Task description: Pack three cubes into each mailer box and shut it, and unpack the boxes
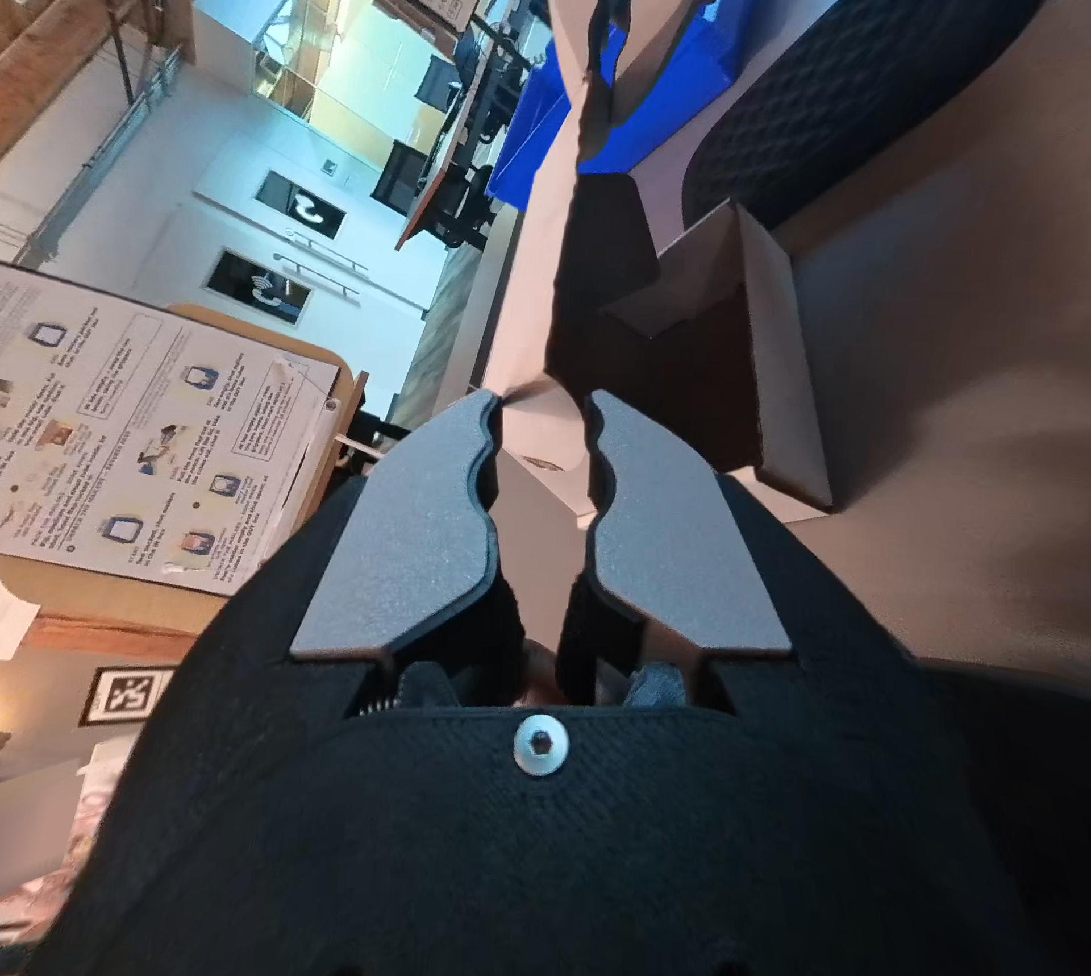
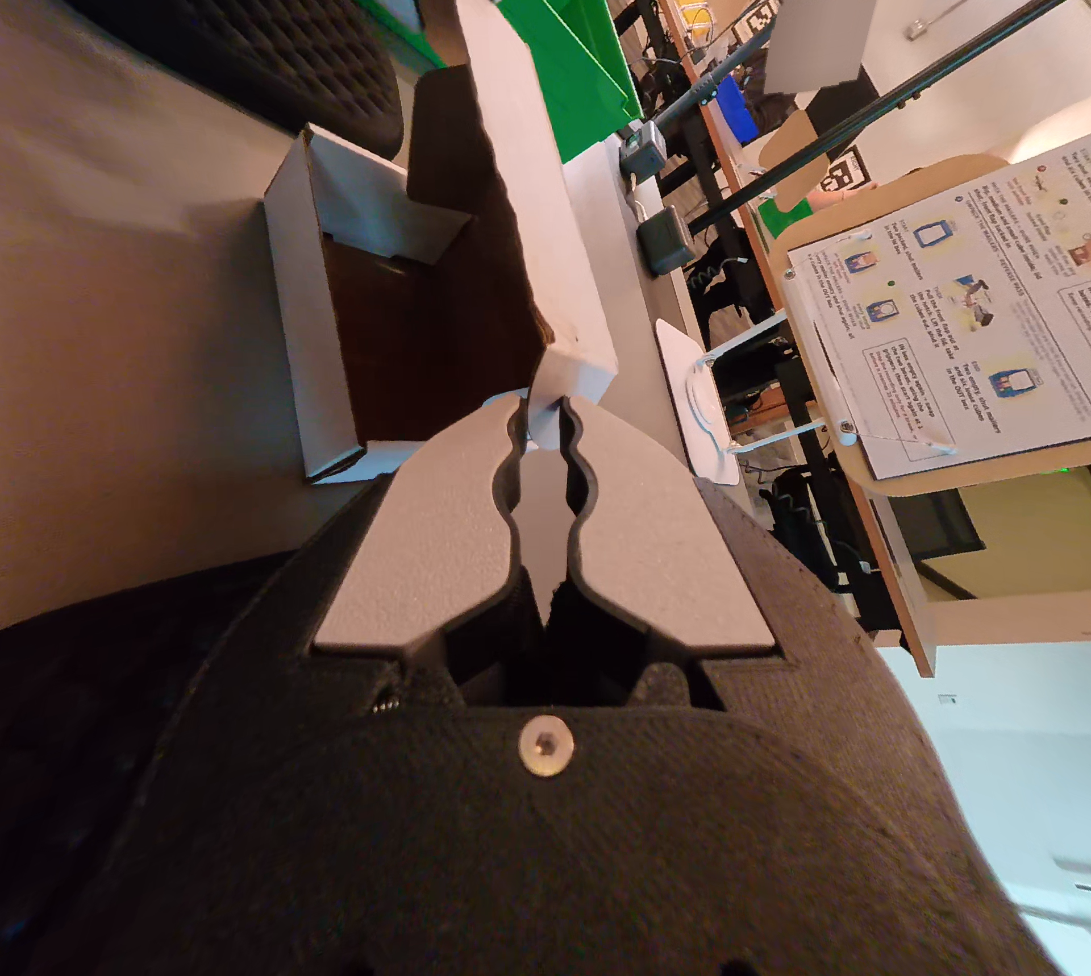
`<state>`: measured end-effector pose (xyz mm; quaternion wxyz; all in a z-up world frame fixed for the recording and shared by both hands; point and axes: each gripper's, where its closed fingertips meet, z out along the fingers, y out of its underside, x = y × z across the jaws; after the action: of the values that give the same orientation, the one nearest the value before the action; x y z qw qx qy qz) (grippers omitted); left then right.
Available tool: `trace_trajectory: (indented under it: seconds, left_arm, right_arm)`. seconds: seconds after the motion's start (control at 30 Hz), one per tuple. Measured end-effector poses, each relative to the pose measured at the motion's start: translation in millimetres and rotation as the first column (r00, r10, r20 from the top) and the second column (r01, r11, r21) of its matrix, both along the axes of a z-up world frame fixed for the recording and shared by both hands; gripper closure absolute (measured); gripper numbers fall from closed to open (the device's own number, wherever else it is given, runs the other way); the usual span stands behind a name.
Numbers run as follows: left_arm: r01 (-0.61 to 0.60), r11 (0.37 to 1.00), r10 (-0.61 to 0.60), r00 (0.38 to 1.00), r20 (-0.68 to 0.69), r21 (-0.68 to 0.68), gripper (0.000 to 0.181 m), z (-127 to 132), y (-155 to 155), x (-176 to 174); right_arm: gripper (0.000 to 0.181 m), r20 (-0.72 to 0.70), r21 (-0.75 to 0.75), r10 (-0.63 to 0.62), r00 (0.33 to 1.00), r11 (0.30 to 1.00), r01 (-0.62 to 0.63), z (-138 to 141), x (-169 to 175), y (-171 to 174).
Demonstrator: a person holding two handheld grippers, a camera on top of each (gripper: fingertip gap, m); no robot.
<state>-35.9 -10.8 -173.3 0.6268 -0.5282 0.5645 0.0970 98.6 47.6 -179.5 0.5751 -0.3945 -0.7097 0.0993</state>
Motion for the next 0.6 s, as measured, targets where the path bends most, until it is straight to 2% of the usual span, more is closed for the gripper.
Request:
trace_trajectory:
  seconds: [0.1, 0.17, 0.33, 0.5, 0.6]
  left_arm:
    - [0.017, 0.997, -0.015, 1.0, 0.021, -0.072, 0.157, -4.3, -6.2, 2.1]
    - [0.033, 0.987, -0.026, 0.999, 0.045, -0.155, 0.166, -10.0, -13.3, -0.1]
    - [0.041, 0.926, -0.011, 0.997, 0.081, -0.377, 0.17, -38.6, -19.5, -7.4]
    - [0.017, 0.851, 0.049, 0.993, 0.11, -0.524, 0.171, -60.2, 3.0, -15.7]
    - [-0.043, 0.822, 0.094, 0.994, 0.06, -0.568, 0.171, -71.9, 23.0, -24.0]
  right_arm:
    - [0.171, 0.02, -0.015, -0.003, 1.0, 1.0, 0.004, -3.2, 2.0, -2.4]
    - [0.171, 0.045, -0.053, -0.004, 0.999, 0.999, 0.006, -8.6, 4.9, -5.8]
    - [0.171, 0.159, -0.223, 0.049, 0.986, 0.975, -0.012, -36.4, 6.3, -23.6]
    - [0.171, 0.214, -0.377, 0.03, 0.976, 0.925, 0.054, -59.4, 0.5, -7.9]
    - [0.171, 0.249, -0.402, 0.011, 0.968, 0.911, 0.093, -69.1, -5.3, 8.4]
